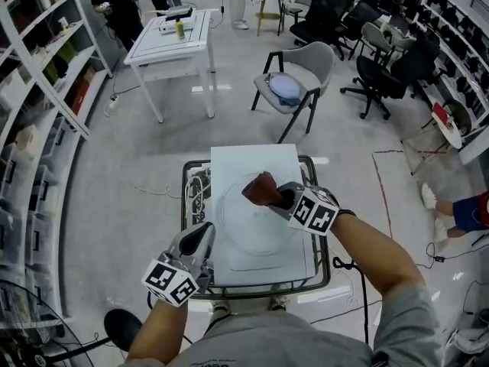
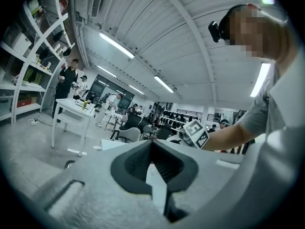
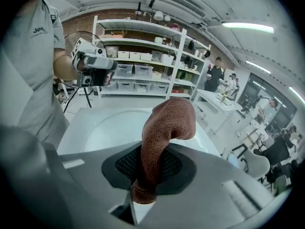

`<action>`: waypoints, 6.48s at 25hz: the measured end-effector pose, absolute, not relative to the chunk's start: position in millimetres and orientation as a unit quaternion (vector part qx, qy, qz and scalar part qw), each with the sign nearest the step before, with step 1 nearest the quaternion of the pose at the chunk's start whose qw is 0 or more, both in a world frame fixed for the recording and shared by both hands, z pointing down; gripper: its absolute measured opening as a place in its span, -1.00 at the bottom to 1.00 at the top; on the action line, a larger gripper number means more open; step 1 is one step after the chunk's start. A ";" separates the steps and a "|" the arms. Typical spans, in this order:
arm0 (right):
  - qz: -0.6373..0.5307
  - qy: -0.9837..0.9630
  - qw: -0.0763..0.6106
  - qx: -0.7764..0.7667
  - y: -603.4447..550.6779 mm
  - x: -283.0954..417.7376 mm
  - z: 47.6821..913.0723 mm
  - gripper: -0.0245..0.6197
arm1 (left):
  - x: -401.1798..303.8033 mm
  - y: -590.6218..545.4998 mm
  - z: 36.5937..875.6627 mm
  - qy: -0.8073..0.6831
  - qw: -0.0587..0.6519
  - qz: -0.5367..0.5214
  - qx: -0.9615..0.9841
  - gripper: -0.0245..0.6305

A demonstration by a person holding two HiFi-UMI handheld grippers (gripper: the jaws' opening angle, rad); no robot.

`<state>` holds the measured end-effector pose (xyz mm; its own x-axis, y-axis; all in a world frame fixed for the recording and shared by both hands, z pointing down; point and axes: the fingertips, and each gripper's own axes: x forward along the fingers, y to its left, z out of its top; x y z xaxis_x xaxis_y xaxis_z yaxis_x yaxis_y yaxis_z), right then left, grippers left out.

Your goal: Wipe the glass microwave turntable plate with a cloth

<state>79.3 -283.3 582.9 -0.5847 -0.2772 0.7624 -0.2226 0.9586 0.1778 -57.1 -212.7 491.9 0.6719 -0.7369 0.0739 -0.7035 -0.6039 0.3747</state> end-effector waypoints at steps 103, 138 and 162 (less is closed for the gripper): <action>-0.083 -0.878 0.472 0.011 -155.4 3.9 602.4 -0.72 | -85.7 -158.2 494.8 -0.388 0.203 -0.063 0.897 -0.93; 0.016 -0.906 0.354 0.233 -168.7 212.8 524.5 -0.72 | 37.8 -171.7 453.0 -0.321 0.171 -0.035 0.931 -0.93; 0.062 -0.881 0.022 0.469 -211.9 241.0 384.4 -0.72 | -78.6 -184.7 375.4 -0.403 0.121 -0.067 0.905 -0.93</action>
